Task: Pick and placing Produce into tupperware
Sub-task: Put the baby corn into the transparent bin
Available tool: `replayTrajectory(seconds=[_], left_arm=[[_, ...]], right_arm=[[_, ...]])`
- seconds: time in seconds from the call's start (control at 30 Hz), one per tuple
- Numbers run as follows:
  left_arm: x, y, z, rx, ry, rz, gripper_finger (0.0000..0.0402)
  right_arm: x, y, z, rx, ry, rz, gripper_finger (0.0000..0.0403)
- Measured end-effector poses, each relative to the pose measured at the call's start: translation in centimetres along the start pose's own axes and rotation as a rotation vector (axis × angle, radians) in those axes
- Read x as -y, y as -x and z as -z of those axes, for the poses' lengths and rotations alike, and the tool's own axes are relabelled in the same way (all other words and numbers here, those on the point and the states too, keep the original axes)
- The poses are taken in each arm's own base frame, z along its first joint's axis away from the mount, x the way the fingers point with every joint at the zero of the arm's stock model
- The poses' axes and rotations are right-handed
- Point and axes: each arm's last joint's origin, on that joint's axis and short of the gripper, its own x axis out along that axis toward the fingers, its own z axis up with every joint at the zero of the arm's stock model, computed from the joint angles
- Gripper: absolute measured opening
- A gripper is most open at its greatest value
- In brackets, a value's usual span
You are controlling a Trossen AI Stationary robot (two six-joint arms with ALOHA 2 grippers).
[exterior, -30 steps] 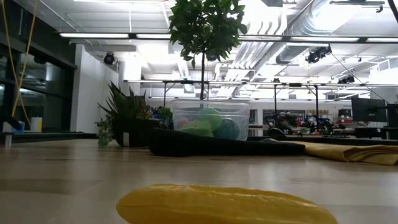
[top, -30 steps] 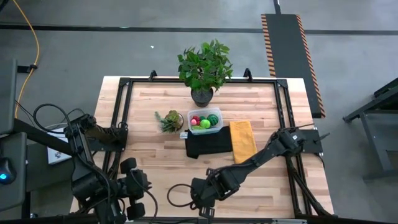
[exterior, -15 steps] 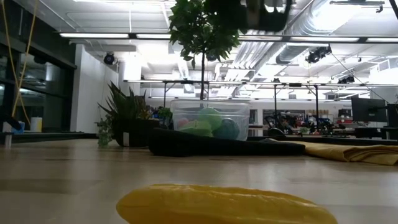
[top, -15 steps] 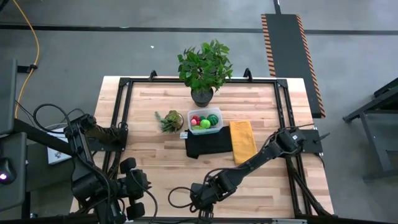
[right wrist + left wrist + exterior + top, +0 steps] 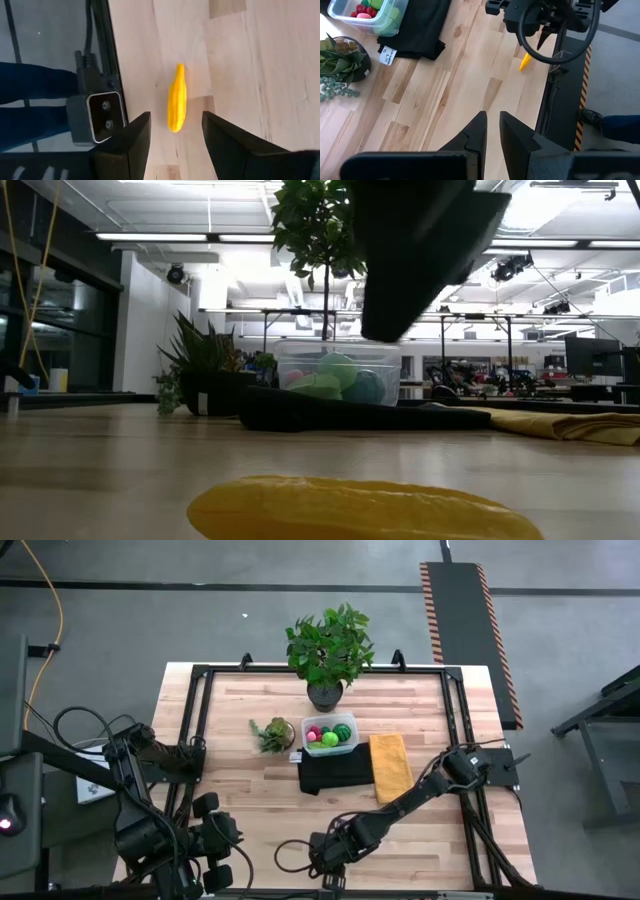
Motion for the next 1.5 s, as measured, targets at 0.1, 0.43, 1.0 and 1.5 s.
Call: replayTrajectory(seconds=[0.1,0.43,1.0,1.5], left_arm=[[0.0,0.0,0.0,0.000,0.000,-0.001,0.0042],[-0.2,0.0,0.1,-0.005,-0.007,-0.018,0.0042],[-0.2,0.0,0.1,-0.023,0.006,-0.014,0.0042],[-0.2,0.0,0.1,-0.020,0.002,-0.014,0.0042]], right_arm=[[-0.1,0.0,-0.2,0.021,0.019,-0.004,0.0169],[0.1,-3.2,0.3,-0.023,0.072,-0.029,0.0169],[-0.3,-4.7,1.3,-0.005,0.110,0.040,0.0158],[0.4,-4.6,0.6,0.002,0.044,0.048,0.0054]])
